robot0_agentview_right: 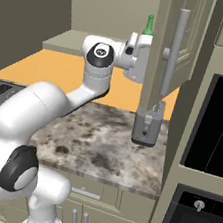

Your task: Get the candle and the beer from the cabinet and move them to the dining counter.

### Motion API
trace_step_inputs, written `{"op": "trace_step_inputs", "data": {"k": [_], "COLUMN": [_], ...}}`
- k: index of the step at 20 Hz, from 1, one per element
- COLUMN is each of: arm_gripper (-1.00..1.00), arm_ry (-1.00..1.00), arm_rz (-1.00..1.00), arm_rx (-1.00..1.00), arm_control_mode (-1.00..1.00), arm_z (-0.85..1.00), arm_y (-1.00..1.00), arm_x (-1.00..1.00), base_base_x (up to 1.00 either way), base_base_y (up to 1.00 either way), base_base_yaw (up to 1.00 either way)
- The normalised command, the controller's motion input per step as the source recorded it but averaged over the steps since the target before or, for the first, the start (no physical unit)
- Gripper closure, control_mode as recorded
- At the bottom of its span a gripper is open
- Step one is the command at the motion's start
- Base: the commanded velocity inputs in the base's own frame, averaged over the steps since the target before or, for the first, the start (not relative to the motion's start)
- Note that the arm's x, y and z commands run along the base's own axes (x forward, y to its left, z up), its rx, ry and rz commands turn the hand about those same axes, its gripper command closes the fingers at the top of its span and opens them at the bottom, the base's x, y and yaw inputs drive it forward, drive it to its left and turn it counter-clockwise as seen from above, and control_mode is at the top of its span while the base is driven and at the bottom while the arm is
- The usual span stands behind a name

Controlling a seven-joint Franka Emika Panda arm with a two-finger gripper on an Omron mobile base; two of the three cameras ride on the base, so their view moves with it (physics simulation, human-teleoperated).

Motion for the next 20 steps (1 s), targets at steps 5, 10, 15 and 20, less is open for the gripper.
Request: {"op": "trace_step_inputs", "data": {"k": [5,10,15,20], "arm_gripper": [-1.00,-1.00,-1.00,-1.00], "arm_ry": [-0.02,-0.14,-0.21,-0.28], "arm_rz": [-0.11,0.04,0.08,0.08], "arm_rx": [0.00,0.00,0.06,0.13], "arm_control_mode": [-1.00,-1.00,-1.00,-1.00], "arm_z": [0.00,0.00,-0.03,0.00], "arm_y": [-0.51,0.00,0.57,0.75], "arm_x": [-0.15,-0.27,-0.09,-0.10], "base_base_x": [0.00,0.00,0.00,0.00], "base_base_y": [0.00,0.00,0.00,0.00], "base_base_yaw": [0.00,0.00,0.00,0.00]}}
